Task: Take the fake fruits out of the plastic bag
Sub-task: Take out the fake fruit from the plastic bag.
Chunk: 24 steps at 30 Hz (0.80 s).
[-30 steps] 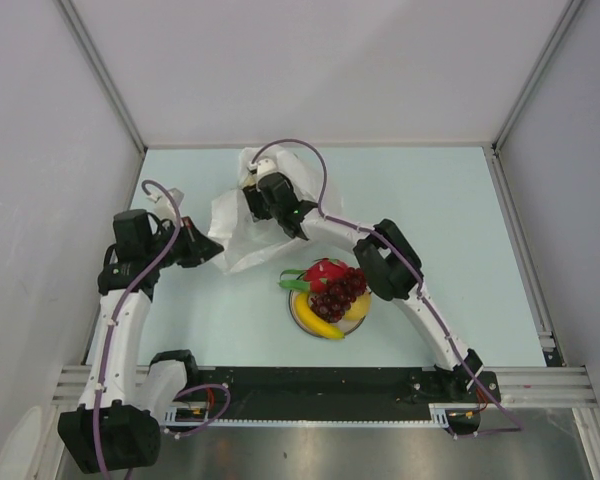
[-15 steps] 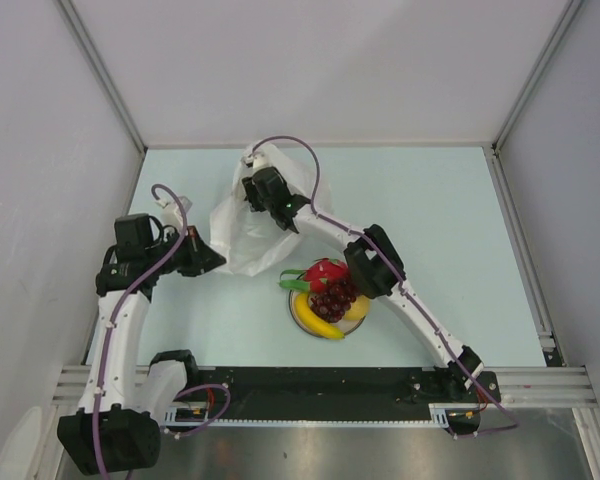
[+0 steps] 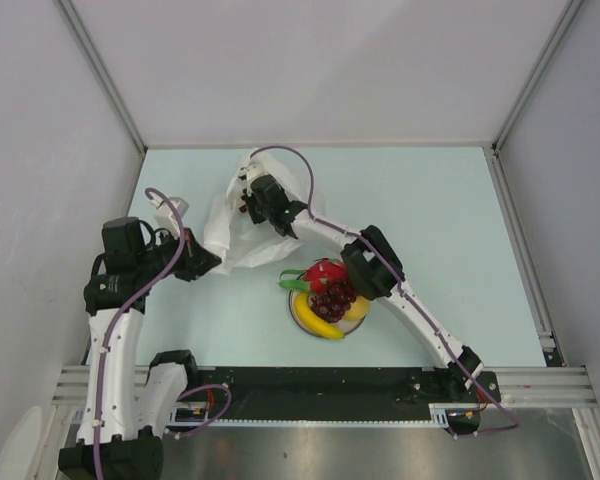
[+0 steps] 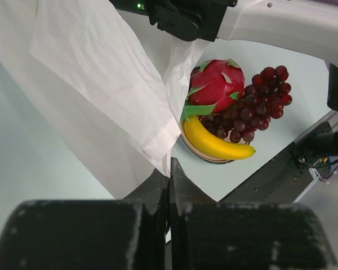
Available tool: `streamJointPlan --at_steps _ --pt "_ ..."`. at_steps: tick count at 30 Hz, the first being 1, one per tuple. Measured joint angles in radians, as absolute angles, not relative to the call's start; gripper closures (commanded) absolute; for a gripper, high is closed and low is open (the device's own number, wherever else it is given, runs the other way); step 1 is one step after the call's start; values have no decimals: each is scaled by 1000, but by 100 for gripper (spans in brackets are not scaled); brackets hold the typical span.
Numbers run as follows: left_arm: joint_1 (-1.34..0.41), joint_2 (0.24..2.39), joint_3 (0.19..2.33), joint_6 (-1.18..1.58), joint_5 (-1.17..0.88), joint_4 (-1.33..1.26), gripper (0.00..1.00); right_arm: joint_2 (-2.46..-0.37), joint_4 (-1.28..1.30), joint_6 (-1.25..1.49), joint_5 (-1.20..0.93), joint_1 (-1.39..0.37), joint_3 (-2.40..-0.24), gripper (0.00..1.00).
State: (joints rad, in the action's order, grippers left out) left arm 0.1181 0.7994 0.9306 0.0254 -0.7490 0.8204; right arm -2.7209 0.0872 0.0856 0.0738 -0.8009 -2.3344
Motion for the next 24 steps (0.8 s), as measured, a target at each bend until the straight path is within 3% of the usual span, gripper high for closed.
streamJointPlan --at_steps 2,4,6,16,20,24 --pt "118 775 936 3 -749 845 100 -2708 90 95 52 -815 -2320 100" --pt "118 746 941 -16 -757 871 100 -2675 109 121 44 -836 -2288 68" --pt "118 714 949 -35 -773 900 100 -2642 125 159 64 -864 -2262 49" --pt "118 674 936 -62 -773 955 100 -2587 160 252 89 -947 -2254 43" --pt "118 710 917 -62 -767 955 100 -2643 159 282 93 -933 -2311 36" --pt "118 737 902 -64 -798 961 100 -2740 152 310 133 -927 -2423 40"
